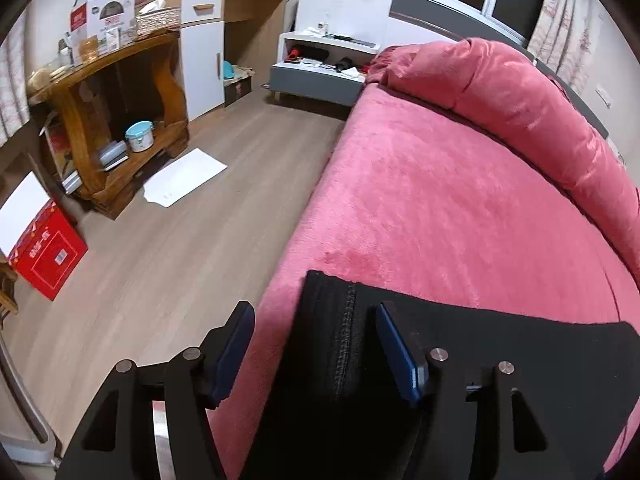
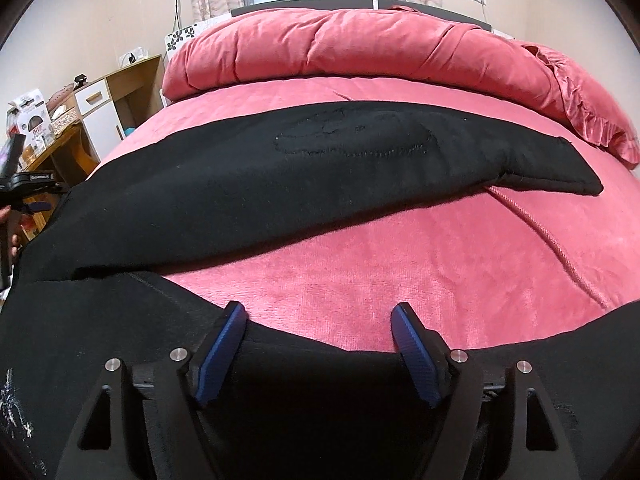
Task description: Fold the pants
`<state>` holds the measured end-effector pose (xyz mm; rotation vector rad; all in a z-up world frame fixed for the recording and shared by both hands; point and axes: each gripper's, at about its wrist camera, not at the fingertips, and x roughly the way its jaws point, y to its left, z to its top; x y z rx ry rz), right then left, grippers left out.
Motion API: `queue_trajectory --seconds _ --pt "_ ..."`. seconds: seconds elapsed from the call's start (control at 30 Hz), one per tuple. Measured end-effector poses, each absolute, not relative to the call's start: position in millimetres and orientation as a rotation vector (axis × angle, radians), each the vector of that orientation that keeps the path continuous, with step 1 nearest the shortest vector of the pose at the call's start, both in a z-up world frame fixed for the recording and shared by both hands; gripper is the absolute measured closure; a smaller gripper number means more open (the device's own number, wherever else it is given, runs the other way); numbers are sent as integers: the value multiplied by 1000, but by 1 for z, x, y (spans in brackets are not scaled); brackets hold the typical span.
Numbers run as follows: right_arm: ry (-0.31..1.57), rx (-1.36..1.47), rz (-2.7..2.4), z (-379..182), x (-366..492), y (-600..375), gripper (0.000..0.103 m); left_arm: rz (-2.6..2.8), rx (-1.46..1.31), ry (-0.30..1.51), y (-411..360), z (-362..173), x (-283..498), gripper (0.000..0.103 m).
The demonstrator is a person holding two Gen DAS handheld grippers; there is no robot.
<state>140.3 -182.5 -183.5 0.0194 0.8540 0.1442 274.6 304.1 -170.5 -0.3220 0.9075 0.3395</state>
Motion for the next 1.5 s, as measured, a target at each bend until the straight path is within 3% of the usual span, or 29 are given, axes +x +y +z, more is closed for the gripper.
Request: queue_trajectory --seconds 0.33,0.73,0.93,1.23,1.5 --pt "852 23 147 -185 141 -183 25 310 -299 887 299 -188 277 39" --pt "848 24 147 -186 141 -182 25 346 -106 854 270 -179 276 94" --pt "846 25 147 -187 142 -183 25 313 -37 763 251 -147 250 95" --pt "842 26 148 -186 141 -183 25 169 -231 641 247 -86 154 95" --pt "842 23 146 -185 141 -182 25 109 -400 648 227 -89 68 95"
